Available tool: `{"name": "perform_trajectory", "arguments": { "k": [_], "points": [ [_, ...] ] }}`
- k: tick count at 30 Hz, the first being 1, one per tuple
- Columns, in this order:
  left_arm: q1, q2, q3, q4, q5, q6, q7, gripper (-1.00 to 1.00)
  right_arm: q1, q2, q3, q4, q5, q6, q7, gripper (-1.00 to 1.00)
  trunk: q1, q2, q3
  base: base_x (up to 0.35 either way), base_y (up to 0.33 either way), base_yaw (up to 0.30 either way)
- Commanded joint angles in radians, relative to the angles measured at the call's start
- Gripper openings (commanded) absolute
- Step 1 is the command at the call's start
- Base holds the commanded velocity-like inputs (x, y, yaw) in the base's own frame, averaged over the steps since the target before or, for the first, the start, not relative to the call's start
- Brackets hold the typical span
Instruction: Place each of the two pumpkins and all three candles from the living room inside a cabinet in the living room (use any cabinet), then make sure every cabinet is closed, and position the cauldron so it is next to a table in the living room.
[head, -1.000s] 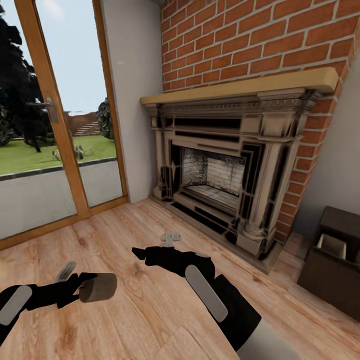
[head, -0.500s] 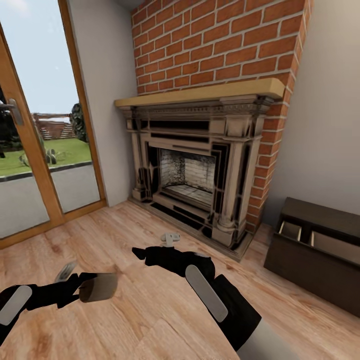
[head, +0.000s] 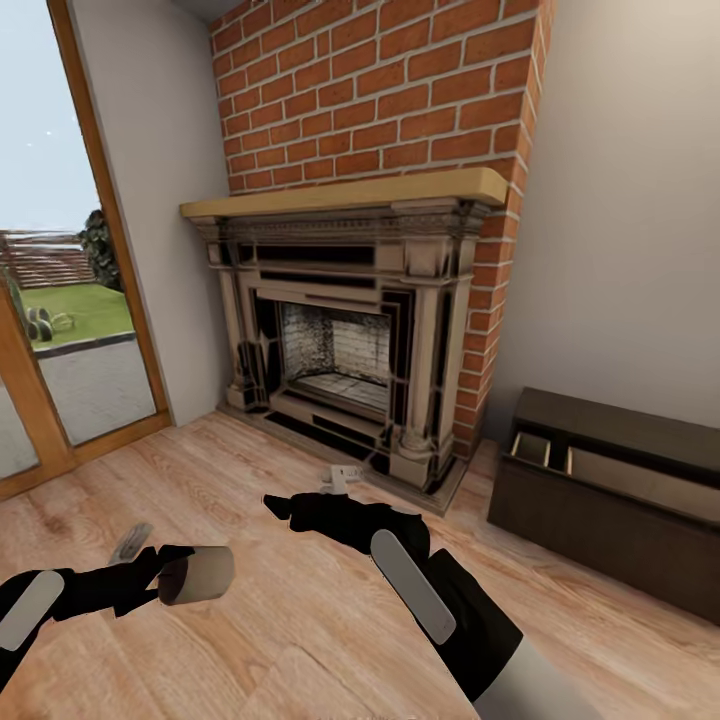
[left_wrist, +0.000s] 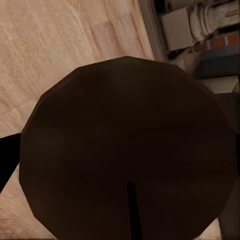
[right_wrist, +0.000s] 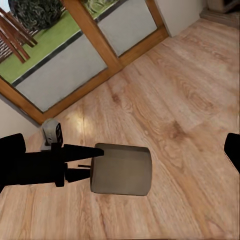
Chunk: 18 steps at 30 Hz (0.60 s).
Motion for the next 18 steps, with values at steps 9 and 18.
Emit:
{"name": "perform_trajectory", "arguments": {
  "k": [9,18],
  "points": [
    [0.000,0.000,0.002,-0.001,0.000,0.006,-0.005,-1.00,-0.001,0.000,0.000,-0.001,-0.009,0.003,-0.005,1.00,0.000,-0.001,0.007,-0.215,-0.195,-0.250],
    [0.000,0.000,0.002,-0.001,-0.001,0.006,-0.003,-1.00,-0.001,0.000,0.000,-0.001,-0.009,0.003,-0.006,1.00,0.000,-0.001,0.015,-0.124,-0.281,-0.250]
  ]
}}
